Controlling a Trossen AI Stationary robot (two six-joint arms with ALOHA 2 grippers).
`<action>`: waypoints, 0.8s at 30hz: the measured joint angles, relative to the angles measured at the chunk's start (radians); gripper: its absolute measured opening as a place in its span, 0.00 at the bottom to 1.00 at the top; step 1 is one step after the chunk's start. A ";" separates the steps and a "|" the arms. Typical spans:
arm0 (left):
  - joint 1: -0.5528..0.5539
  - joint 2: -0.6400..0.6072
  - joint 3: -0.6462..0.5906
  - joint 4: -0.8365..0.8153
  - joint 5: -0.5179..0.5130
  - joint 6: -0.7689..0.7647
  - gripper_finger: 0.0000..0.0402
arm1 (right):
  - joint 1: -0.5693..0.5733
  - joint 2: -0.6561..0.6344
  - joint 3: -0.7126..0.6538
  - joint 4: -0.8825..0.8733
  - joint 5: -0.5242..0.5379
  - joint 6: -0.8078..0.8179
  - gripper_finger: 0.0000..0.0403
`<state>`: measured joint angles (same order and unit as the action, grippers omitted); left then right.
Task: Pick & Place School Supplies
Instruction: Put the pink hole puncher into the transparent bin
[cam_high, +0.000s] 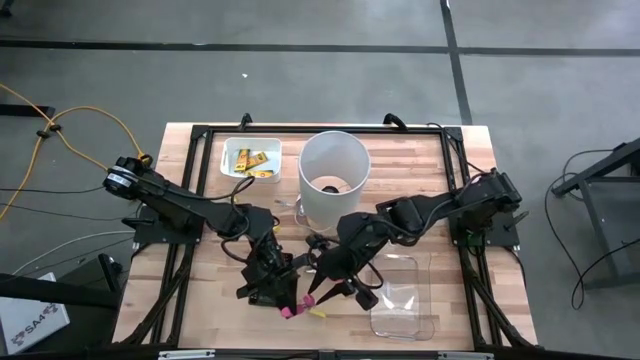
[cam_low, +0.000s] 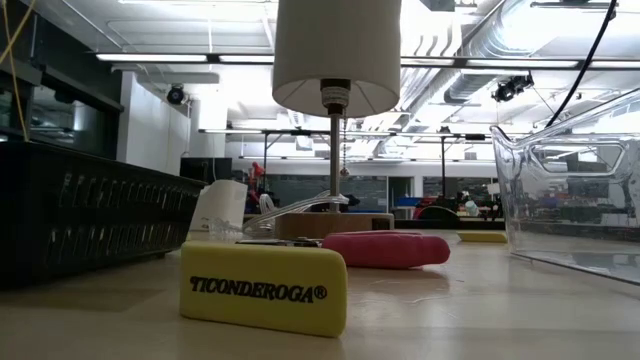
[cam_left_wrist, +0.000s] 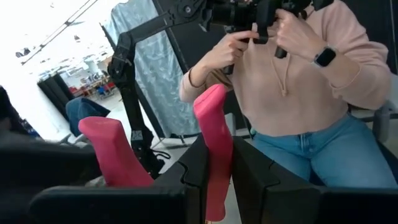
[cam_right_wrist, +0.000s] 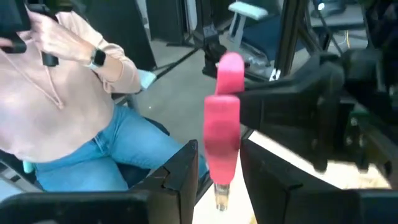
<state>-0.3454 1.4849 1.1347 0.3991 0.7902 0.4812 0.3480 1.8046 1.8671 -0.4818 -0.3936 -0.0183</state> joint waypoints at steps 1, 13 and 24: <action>0.000 0.000 0.000 0.000 0.000 0.004 0.11 | -0.002 0.000 0.000 0.000 0.000 -0.008 0.28; -0.020 0.000 -0.001 -0.015 -0.170 0.019 0.11 | -0.002 -0.008 -0.002 -0.089 0.068 -0.015 0.28; -0.052 -0.001 -0.001 -0.016 -0.326 0.068 0.11 | -0.003 -0.026 -0.003 -0.112 0.077 -0.013 0.28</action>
<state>-0.3974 1.4841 1.1339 0.3833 0.4644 0.5495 0.3454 1.7786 1.8645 -0.5934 -0.3166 -0.0312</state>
